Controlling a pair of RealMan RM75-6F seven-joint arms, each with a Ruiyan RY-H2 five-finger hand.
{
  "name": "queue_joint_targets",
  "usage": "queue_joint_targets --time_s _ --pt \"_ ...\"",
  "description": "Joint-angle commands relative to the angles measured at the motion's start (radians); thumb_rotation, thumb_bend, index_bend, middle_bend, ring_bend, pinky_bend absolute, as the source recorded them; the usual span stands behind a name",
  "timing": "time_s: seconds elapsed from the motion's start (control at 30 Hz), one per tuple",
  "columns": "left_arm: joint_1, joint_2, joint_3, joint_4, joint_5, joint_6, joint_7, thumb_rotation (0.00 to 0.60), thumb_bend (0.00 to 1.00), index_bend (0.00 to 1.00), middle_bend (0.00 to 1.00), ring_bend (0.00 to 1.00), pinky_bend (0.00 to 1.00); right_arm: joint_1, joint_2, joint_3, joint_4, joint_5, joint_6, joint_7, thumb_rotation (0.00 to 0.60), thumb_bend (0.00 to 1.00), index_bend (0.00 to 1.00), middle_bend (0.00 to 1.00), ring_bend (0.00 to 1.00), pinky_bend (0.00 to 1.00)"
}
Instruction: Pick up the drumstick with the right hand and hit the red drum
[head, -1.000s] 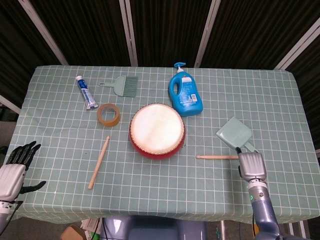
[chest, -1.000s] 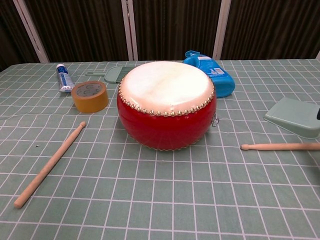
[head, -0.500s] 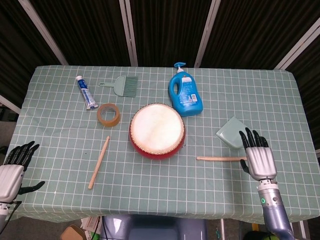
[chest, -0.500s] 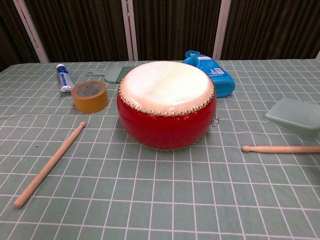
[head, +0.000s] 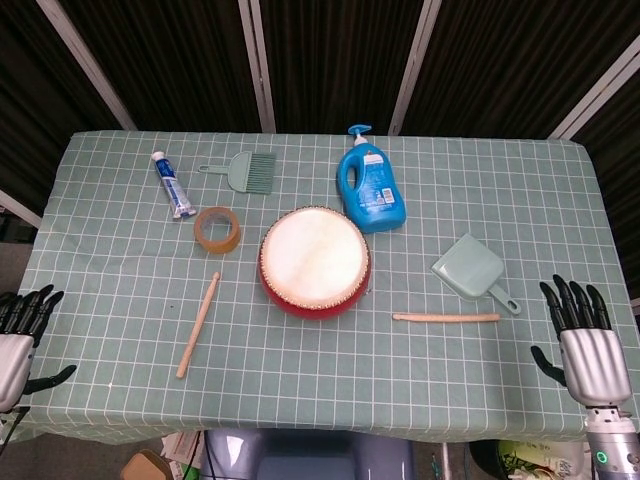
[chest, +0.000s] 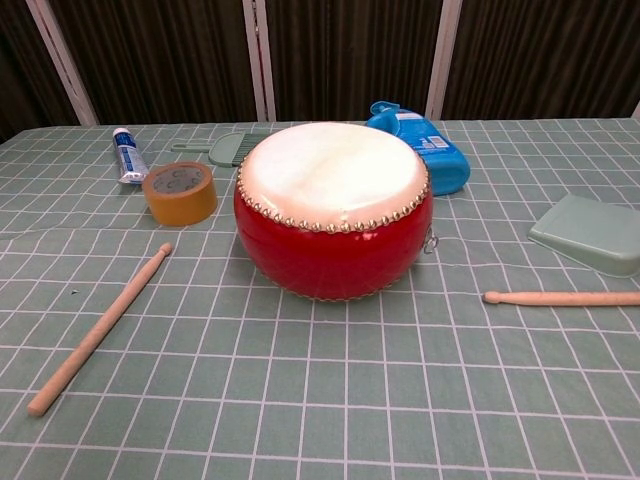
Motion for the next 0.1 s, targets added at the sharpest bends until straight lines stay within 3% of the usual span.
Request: queue_joint_targets --time_s 0.03,0.1 --pt "0.003 -0.003 -0.005 0.0 -0.008 0.004 -0.003 0.6 0.07 0.0 0.0 0.0 0.0 -0.038 -0.036 -0.007 0.092 -0.043 0.031 0.066 0.6 0.28 0.0 0.0 0.0 0.0" --pt "0.003 -0.004 -0.007 0.002 -0.007 0.006 -0.004 0.6 0.07 0.0 0.0 0.0 0.0 -0.041 -0.044 0.001 0.105 -0.049 0.034 0.08 0.6 0.28 0.0 0.0 0.0 0.0"
